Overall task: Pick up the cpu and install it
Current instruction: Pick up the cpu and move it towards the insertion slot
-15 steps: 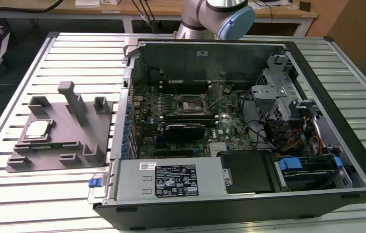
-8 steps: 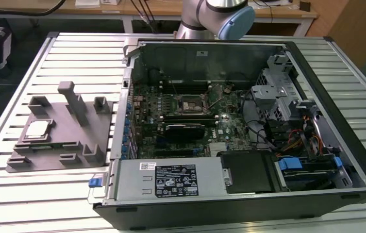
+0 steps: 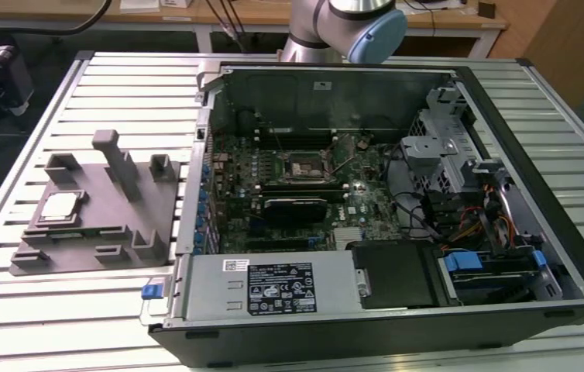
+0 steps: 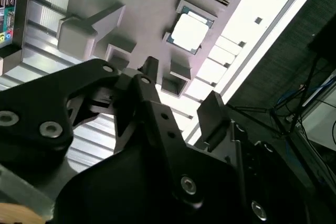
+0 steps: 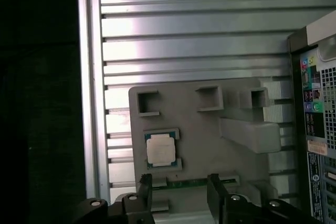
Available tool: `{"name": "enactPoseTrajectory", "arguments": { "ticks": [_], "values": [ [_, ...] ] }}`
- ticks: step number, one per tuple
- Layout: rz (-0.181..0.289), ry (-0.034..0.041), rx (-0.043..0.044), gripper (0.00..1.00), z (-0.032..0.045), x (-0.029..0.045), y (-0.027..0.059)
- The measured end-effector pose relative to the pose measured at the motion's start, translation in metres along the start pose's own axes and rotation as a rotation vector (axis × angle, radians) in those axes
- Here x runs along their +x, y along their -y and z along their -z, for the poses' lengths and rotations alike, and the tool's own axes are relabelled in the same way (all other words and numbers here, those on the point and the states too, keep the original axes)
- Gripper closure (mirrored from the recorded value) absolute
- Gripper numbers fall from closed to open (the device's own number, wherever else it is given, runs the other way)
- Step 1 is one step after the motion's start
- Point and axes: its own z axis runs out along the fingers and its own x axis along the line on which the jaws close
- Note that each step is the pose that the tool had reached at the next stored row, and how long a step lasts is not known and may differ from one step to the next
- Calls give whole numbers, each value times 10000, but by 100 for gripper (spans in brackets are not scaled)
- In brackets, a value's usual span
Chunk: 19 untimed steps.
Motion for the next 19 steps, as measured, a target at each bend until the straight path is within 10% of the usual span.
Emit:
{"name": "enactPoseTrajectory", "arguments": {
  "ticks": [19],
  "values": [
    [10, -115, 8, 36, -332, 25, 38]
  ]
}}
